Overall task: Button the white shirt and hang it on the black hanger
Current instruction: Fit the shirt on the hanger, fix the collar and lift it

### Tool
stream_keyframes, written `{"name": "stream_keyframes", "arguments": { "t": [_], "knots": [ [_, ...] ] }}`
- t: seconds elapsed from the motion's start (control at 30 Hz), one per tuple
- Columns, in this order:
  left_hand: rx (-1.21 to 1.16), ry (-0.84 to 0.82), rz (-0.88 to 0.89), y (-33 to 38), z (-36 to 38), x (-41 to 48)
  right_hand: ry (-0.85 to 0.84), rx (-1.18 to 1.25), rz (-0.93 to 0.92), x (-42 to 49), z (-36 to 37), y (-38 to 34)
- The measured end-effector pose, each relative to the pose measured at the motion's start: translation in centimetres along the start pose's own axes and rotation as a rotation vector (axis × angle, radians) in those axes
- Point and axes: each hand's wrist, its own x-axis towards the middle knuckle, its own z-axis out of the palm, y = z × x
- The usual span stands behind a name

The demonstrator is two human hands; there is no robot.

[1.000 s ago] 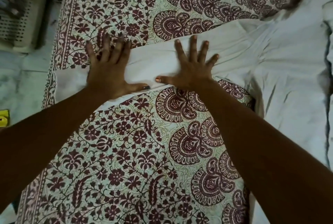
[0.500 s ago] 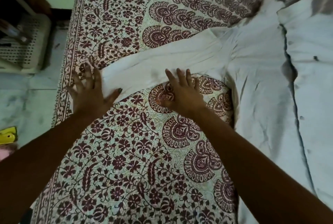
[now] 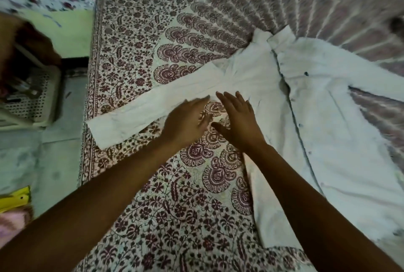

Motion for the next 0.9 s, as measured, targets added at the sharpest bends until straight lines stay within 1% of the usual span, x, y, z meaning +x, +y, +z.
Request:
{"name": "stream_keyframes", "arguments": {
  "t": [0.17, 0.37, 0.47, 0.63, 0.8, 0.9],
  "knots": [
    [-0.075, 0.043, 0.139, 8.3, -1.1, 0.2, 0.22, 0.027, 0.021, -5.2, -6.8, 2.1],
    [-0.127, 0.05, 0.169, 17.0, -1.1, 0.5, 0.343, -0.02, 0.068, -12.3, -14.2, 6.0],
    [-0.159, 0.072, 0.18, 22.3, -0.3, 0.3, 0.358, -0.034, 0.097, -16.4, -17.7, 8.4],
    [-0.215, 0.098, 0.132, 30.5, 2.3, -0.2, 0.373, -0.036, 0.068, -22.3, -22.1, 12.8],
    [-0.238, 0.132, 0.062, 36.2, 4.9, -0.1, 0.316, -0.053, 0.01, -25.4, -25.3, 17.4],
    [-0.252, 0.142, 0.02, 37.7, 5.7, 0.4, 0.283, -0.052, -0.018, -25.0, -26.5, 19.5]
  ]
}}
